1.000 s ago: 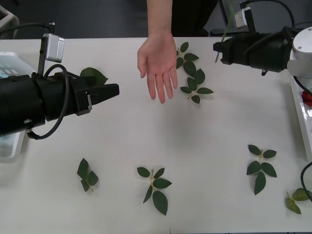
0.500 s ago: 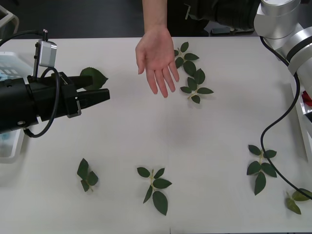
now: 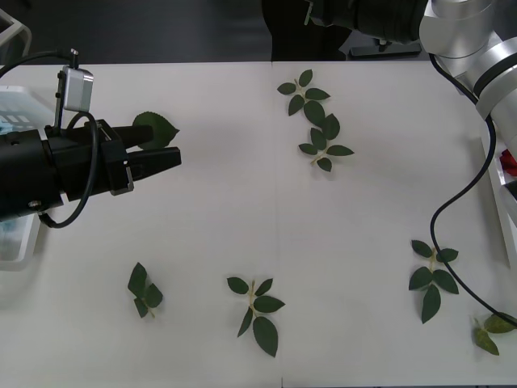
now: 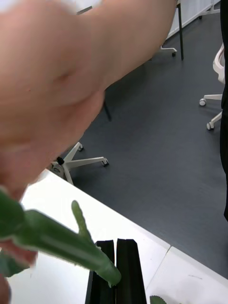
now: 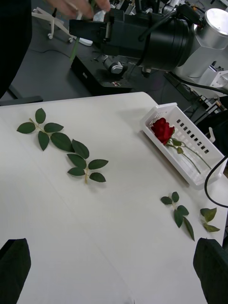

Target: Place the red flowers into the right box and the blue flowers into the left box. If a person shows an open palm, hand one flower to the person first, then continue sorting.

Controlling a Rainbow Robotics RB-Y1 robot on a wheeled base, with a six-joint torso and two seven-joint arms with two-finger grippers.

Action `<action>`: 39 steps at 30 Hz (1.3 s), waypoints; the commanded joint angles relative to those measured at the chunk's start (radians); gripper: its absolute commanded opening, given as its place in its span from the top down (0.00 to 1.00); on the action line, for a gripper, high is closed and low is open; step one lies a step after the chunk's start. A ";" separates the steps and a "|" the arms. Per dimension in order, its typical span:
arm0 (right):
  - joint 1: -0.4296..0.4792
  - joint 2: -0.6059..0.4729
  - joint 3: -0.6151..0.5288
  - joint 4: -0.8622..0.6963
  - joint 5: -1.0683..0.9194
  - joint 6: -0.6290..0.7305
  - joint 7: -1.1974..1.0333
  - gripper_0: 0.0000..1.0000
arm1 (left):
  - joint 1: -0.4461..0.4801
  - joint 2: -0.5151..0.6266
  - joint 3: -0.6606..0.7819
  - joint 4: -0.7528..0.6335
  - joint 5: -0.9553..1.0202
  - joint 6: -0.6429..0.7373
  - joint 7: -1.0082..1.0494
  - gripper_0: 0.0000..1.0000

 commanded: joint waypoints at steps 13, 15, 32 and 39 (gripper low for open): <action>-0.044 0.017 -0.021 -0.013 -0.018 0.003 0.072 1.00 | 0.010 0.039 0.025 -0.005 0.013 0.004 -0.057 0.00; -0.040 0.017 -0.021 -0.013 -0.030 0.005 0.078 1.00 | 0.010 0.039 0.025 -0.005 0.013 0.004 -0.057 0.00; -0.038 0.017 -0.021 -0.012 -0.036 0.015 0.116 0.31 | 0.010 0.039 0.025 -0.005 0.013 0.004 -0.057 0.00; -0.038 0.016 -0.021 -0.012 -0.036 0.048 0.136 0.06 | 0.010 0.039 0.025 -0.005 0.013 0.004 -0.057 0.00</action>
